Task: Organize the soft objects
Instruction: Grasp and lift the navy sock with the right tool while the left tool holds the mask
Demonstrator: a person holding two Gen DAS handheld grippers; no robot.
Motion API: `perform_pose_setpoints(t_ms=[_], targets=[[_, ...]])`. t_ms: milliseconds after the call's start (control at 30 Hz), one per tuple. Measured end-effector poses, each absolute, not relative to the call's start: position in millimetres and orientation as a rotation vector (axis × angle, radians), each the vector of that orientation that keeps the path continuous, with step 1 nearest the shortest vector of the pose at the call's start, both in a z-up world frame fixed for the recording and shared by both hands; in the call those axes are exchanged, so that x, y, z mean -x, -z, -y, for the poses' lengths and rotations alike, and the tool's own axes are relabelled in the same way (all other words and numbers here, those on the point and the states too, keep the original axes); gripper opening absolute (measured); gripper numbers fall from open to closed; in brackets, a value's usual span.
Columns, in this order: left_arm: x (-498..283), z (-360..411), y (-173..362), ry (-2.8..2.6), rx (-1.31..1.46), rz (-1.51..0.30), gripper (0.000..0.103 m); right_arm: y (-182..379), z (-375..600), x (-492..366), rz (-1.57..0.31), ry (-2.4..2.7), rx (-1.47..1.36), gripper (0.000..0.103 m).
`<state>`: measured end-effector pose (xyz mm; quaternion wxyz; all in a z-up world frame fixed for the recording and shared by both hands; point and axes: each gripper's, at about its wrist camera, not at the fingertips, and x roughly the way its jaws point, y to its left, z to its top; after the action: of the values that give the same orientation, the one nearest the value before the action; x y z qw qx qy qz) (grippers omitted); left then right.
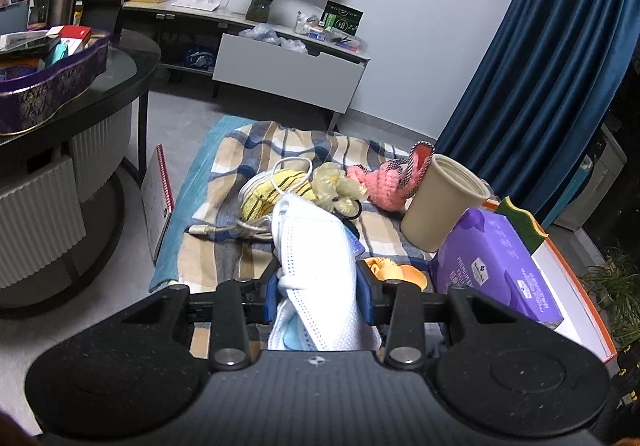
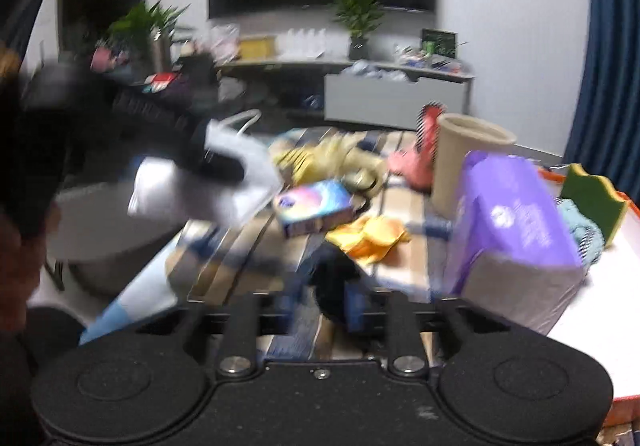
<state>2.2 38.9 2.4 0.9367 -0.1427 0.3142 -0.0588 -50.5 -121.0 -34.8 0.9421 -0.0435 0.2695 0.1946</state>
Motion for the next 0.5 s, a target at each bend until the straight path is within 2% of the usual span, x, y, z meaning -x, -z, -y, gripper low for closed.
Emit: perform_pose_setpoints(t_ms=[33, 133, 400, 467, 500], targets=[[-1.7, -39.6, -1.6, 0.117, 0.294, -0.645, 0.038, 36.9, 117.6, 51.8, -0.54, -0.387, 0.106, 0.083], [-0.2, -40.6, -2.1, 0.113, 0.286, -0.649, 0.038, 41.3, 109.9, 51.2, -0.522, -0.359, 0.151, 0.087], [0.6, -42.5, -2.0, 0.107, 0.291, -0.653, 0.038, 65.6, 94.9, 33.4, -0.589, -0.186, 0.343, 0.087], [0.1, -42.4, -0.7, 0.104, 0.293, -0.657, 0.039, 72.7, 95.9, 24.6, -0.62, -0.201, 0.331, 0.07], [-0.3, -42.3, -0.3, 0.105, 0.294, -0.658, 0.038, 75.0, 97.8, 23.2, -0.614, -0.188, 0.328, 0.055]])
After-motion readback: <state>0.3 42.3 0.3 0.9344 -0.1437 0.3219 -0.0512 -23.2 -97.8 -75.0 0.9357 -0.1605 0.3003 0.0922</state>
